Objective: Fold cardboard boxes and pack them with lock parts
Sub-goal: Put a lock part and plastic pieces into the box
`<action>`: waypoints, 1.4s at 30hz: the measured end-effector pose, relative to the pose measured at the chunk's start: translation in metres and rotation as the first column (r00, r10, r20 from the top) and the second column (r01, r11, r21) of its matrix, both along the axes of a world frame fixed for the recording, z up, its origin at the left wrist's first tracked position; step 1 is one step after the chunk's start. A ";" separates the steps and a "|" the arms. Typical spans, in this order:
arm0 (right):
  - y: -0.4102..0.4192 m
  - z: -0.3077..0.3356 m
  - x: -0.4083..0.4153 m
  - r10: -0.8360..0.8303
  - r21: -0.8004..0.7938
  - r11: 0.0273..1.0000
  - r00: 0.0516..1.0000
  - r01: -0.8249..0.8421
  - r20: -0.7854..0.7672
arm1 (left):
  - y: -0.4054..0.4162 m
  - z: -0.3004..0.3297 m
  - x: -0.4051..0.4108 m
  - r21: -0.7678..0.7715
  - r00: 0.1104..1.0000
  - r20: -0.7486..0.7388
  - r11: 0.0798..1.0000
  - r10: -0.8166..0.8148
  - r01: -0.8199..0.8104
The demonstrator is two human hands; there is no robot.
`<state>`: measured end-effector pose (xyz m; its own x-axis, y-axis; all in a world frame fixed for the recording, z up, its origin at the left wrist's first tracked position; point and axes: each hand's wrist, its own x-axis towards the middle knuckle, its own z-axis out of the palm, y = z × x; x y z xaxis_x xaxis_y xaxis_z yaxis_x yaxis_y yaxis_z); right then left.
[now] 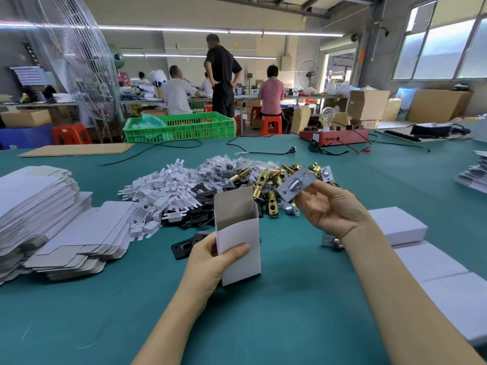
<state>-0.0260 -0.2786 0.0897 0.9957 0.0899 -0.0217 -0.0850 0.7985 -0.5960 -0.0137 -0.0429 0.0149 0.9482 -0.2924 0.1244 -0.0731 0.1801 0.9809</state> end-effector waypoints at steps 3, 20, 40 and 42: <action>0.009 0.012 -0.005 0.023 -0.088 0.996 1.000 -0.021 0.014 | 0.000 0.000 -0.001 0.027 0.999 0.036 1.000 -0.012 0.011; 0.077 0.036 -0.016 -0.277 -0.815 0.349 0.882 0.462 0.381 | -0.010 -0.009 -0.004 0.145 0.985 0.112 0.978 0.132 -0.148; 0.100 0.017 -0.015 0.107 -0.585 -0.548 0.743 0.598 0.661 | -0.014 -0.006 -0.008 0.172 0.967 0.192 0.964 0.166 -0.200; 0.097 0.021 -0.016 0.115 -0.600 -0.533 0.753 0.597 0.647 | -0.014 -0.004 -0.009 0.185 0.971 0.176 0.963 0.161 -0.193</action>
<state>-0.0420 -0.1817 0.1107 0.7978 0.0484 0.6010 0.2479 -0.9350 -0.2537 -0.0225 -0.0571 0.0105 0.9599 -0.1560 0.2331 -0.2431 -0.0483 0.9688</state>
